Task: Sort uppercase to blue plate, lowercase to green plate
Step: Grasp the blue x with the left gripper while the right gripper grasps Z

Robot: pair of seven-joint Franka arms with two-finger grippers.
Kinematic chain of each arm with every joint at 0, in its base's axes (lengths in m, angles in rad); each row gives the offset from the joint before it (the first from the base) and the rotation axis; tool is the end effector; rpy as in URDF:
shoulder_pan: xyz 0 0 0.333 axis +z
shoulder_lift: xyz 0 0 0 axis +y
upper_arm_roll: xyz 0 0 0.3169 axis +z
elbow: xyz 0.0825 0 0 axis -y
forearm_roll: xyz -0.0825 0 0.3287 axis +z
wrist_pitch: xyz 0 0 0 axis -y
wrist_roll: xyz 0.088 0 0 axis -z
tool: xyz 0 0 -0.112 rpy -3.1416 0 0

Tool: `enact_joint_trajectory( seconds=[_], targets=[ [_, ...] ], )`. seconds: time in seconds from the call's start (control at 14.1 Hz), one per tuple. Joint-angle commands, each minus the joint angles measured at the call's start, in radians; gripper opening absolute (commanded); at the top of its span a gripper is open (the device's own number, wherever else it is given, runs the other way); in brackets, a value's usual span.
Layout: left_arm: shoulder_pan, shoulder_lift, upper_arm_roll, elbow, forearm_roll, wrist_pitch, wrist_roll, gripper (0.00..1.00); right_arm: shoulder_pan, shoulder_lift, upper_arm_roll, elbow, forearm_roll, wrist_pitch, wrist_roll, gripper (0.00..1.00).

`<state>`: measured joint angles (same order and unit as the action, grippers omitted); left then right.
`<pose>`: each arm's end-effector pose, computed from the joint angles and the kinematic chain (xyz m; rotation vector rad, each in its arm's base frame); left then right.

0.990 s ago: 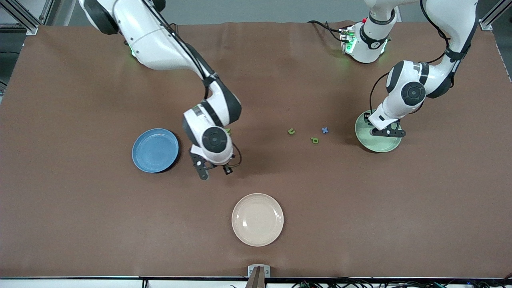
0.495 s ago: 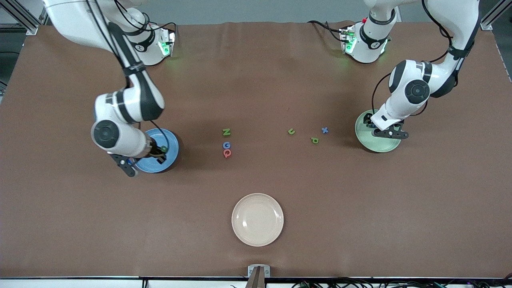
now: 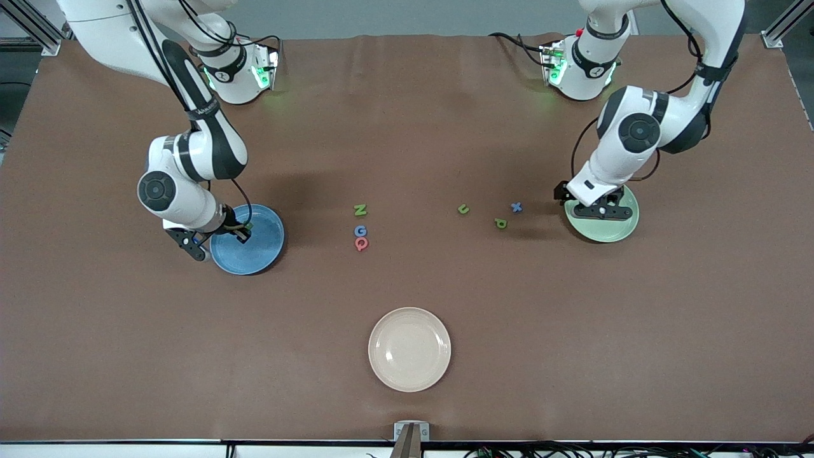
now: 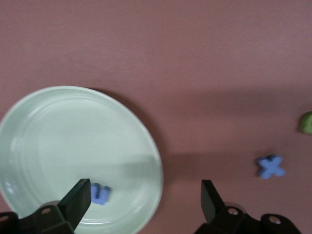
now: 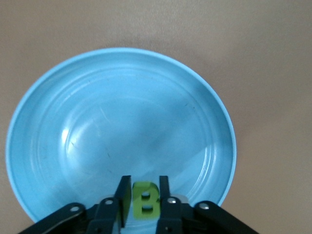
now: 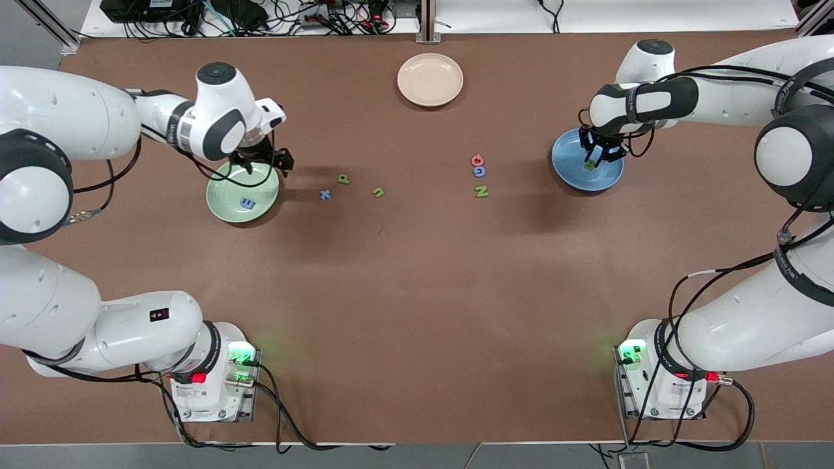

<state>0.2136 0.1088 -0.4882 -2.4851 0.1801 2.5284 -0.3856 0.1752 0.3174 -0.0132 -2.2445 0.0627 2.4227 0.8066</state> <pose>0.4219 -0.1214 0.2895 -3.0787 0.0583 0.0469 0.4914 0.0808 0.2554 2.9144 -1.0544 -0.2154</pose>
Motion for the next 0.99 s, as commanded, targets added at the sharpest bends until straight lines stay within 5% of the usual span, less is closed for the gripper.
enact_joint_trajectory(
  seconds=[0.0,0.14,0.42,0.71,0.92],
  targets=[
    [-0.003,0.075,-0.085,0.07,-0.013,-0.016,-0.178,0.99,-0.013,-0.026,0.01,-0.011,0.066,-0.004,-0.021,1.0],
    [-0.039,0.121,-0.102,0.109,-0.007,-0.014,-0.278,0.99,0.001,-0.035,0.01,0.037,0.172,-0.081,-0.011,1.0],
    [-0.094,0.19,-0.101,0.133,0.044,-0.002,-0.409,0.99,0.16,-0.027,0.01,0.16,0.192,-0.136,0.277,1.0],
    [-0.092,0.252,-0.099,0.132,0.107,0.076,-0.455,0.99,0.323,0.017,0.01,0.21,0.166,-0.071,0.154,1.0],
    [-0.086,0.278,-0.099,0.132,0.174,0.079,-0.492,0.88,0.394,0.057,0.009,0.215,0.16,-0.025,-0.025,1.0]
  ],
)
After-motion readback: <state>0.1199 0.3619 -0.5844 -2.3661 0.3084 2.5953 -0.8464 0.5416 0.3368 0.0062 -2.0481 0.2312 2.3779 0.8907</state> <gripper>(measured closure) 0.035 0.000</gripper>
